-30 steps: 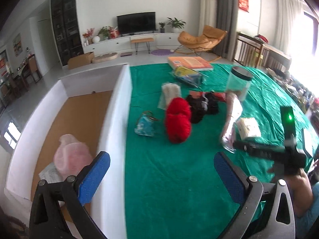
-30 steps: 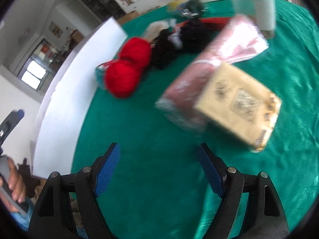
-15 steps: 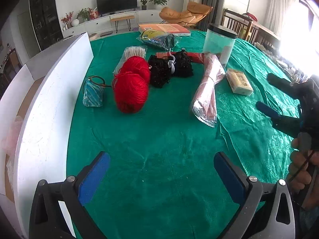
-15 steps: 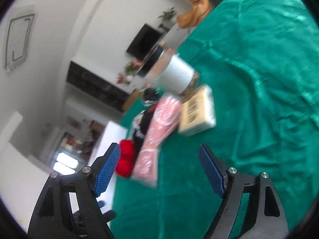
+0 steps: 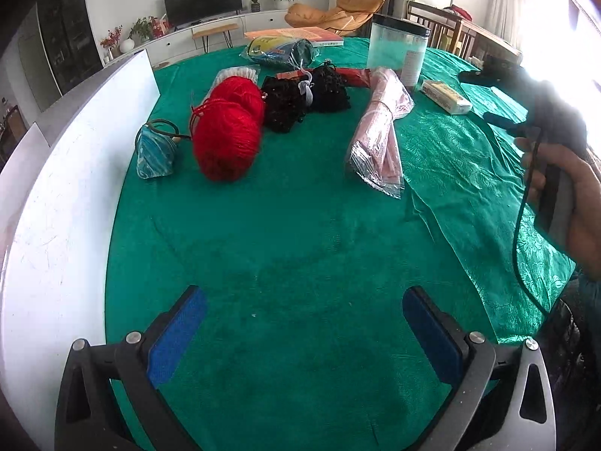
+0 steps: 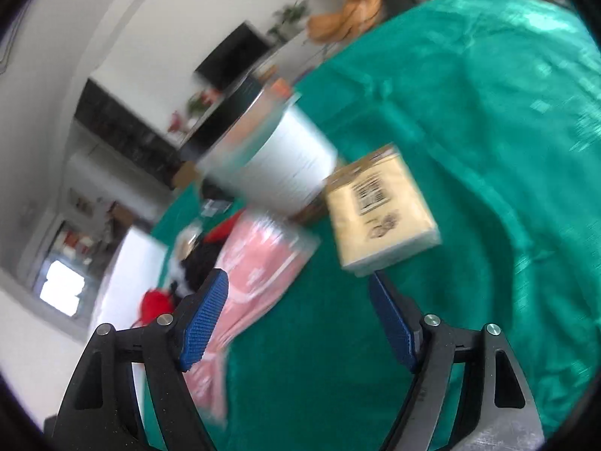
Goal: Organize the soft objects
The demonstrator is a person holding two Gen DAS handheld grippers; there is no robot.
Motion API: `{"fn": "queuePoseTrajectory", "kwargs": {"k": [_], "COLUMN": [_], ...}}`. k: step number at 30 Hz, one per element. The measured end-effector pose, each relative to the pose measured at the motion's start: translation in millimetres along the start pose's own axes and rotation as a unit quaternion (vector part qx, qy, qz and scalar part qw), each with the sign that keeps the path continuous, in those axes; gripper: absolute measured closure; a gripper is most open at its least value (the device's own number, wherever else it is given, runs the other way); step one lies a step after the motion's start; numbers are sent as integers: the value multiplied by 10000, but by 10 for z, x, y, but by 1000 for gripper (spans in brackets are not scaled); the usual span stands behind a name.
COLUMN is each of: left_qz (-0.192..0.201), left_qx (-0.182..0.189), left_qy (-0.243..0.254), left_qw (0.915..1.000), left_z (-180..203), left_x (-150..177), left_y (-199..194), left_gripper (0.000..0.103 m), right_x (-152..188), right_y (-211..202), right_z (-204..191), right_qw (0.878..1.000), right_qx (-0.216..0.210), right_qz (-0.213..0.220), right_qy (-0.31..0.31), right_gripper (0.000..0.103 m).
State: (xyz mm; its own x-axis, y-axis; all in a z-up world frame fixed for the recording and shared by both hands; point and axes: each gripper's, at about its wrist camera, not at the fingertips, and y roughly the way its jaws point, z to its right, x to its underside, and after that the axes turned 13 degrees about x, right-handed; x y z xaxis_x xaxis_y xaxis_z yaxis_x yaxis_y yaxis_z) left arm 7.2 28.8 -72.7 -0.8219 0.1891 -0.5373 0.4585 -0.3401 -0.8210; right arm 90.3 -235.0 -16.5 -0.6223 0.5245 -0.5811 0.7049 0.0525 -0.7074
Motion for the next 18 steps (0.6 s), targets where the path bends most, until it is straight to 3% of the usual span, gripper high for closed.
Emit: {"fn": "queuePoseTrajectory", "kwargs": {"k": [2,5,8,12,18], "left_qz": [-21,-61,-96,-37,106], "left_qx": [9,167,339,296,383], "left_qy": [-39,-155,-103,470,554], "left_qw": [10000,9997,9993,9984,9977], "left_z": [-27,-66,-53,48,38], "left_x": [-15,-90,-183,-223,-210], "left_y": [63,223,382,489,491], "left_gripper": [0,0,0,0,0], "right_x": [-5,239,424,449,522], "right_y": [-169,-350,-362,-365,-196], "right_z": [99,31,79,96,180], "right_qw": [9994,9946,9897,9823,9718], "right_qx": [201,622,920,1355,1889], "right_qz": [269,351,-68,113,-177], "right_qy": [-20,-758,-1094,-1291,-1400], "right_gripper": [21,21,21,21,22]}}
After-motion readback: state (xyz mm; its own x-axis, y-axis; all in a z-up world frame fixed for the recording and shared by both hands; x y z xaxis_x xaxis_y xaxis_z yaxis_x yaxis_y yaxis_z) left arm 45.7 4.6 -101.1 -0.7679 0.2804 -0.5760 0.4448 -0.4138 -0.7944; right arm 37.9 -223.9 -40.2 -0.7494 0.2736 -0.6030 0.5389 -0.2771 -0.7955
